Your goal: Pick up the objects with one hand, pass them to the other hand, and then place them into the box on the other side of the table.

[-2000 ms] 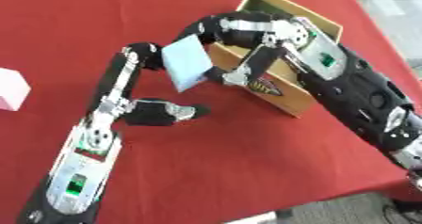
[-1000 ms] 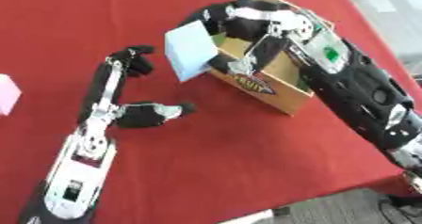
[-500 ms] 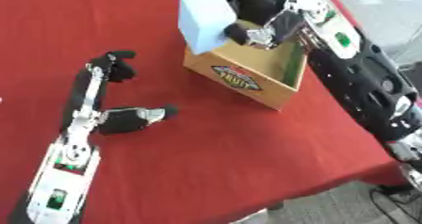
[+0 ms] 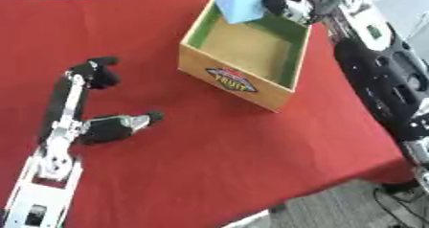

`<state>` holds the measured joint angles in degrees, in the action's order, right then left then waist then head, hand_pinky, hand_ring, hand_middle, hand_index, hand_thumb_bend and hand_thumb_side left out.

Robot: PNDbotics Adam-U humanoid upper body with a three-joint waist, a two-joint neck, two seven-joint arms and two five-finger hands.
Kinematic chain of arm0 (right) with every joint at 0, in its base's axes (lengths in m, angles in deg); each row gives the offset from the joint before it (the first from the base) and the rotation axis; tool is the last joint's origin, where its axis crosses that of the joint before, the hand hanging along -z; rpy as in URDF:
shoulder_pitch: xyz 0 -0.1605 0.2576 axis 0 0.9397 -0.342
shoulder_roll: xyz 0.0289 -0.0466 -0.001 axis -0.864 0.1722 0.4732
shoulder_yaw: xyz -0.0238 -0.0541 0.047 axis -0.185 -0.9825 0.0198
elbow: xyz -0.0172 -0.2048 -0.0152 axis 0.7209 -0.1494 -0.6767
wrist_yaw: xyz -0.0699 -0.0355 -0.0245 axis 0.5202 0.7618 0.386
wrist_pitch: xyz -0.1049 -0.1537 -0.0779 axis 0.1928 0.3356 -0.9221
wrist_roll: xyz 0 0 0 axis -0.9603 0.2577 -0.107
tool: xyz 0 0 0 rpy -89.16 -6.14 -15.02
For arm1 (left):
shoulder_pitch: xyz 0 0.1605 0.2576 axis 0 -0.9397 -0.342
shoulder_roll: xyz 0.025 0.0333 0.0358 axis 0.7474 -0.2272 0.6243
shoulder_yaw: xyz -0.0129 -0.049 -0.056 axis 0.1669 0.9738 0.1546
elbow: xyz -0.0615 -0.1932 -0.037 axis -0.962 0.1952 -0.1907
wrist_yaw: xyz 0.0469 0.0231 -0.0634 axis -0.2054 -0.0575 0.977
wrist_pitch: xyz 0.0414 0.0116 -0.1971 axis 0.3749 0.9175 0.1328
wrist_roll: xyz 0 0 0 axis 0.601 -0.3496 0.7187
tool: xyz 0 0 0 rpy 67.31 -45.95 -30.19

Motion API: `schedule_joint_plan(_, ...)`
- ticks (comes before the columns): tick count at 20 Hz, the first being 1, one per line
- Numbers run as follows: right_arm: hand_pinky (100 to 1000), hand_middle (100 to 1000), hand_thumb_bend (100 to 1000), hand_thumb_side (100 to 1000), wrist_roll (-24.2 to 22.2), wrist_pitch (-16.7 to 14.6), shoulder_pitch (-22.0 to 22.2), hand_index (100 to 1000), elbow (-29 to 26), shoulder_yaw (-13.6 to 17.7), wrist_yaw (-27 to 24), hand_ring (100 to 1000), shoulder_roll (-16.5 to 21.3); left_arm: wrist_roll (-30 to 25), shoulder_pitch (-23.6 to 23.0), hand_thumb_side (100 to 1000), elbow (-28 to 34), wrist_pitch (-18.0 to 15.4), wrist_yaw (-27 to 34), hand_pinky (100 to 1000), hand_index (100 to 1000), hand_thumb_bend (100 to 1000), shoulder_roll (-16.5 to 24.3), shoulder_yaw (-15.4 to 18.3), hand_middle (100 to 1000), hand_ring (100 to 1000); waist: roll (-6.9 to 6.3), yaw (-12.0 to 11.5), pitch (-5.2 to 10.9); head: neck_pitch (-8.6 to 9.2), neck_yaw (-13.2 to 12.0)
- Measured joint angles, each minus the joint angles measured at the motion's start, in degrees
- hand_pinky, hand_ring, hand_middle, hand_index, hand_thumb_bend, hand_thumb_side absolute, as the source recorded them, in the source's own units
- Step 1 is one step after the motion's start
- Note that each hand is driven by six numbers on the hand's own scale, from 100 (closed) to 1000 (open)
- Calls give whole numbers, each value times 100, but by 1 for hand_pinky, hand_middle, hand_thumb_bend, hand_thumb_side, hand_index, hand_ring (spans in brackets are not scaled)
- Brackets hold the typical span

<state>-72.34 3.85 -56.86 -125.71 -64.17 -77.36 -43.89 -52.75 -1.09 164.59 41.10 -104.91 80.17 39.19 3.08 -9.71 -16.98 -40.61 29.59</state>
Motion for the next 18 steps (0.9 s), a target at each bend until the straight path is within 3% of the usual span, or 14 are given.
schedule_joint_plan(10,820,439,100,324,194,-208,260,521,967,706,420,869,80,29,-132,222,36,94,-17,722,795,930,159,77,540,632,-74,55,1,161,167)
schedule_joint_plan(18,828,454,100,308,390,-404,299,540,1577,819,705,874,128,-5,-244,210,207,137,-17,730,795,916,291,104,543,639,-108,11,8,257,300)
